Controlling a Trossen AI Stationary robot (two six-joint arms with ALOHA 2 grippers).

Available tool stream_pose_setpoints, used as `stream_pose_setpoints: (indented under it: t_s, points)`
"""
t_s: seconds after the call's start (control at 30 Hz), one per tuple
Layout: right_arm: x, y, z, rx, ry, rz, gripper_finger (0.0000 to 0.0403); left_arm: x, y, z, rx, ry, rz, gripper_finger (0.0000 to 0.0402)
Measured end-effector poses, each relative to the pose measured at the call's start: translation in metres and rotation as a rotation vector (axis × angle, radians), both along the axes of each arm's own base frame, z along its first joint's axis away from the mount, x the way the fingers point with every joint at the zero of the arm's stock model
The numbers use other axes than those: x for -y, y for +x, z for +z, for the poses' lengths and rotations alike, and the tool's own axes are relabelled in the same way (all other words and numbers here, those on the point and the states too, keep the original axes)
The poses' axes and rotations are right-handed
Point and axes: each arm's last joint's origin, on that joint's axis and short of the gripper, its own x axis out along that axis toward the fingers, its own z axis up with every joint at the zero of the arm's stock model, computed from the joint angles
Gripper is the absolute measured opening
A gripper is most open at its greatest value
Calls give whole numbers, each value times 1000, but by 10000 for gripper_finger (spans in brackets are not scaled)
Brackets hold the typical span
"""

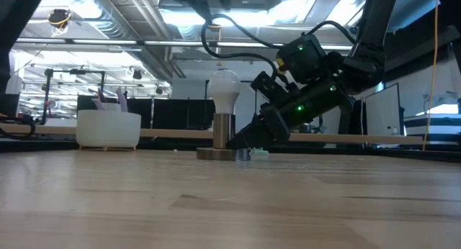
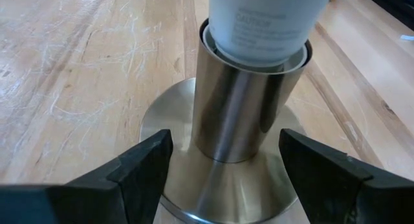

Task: Screw lightbulb
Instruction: Insert the lightbulb into the lamp socket

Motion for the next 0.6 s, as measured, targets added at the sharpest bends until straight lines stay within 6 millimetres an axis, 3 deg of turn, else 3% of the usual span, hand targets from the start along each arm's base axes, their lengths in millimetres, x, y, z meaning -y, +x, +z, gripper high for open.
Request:
stream_pose_setpoints:
  t_s: [0.1, 0.33, 0.47, 0.6]
  points:
    - [0, 0, 0, 0, 0, 0, 293, -1, -6, 12, 84, -10, 49, 292]
    - [0, 0, 0, -1, 0, -1, 293, 6, 7, 17, 230, -41, 72, 292]
    - [0, 0, 0, -1, 0, -1, 293, 5, 16, 2, 194, -106, 212, 292]
    - [0, 0, 0, -1, 0, -1, 293, 8, 21, -26, 17, -114, 394, 292]
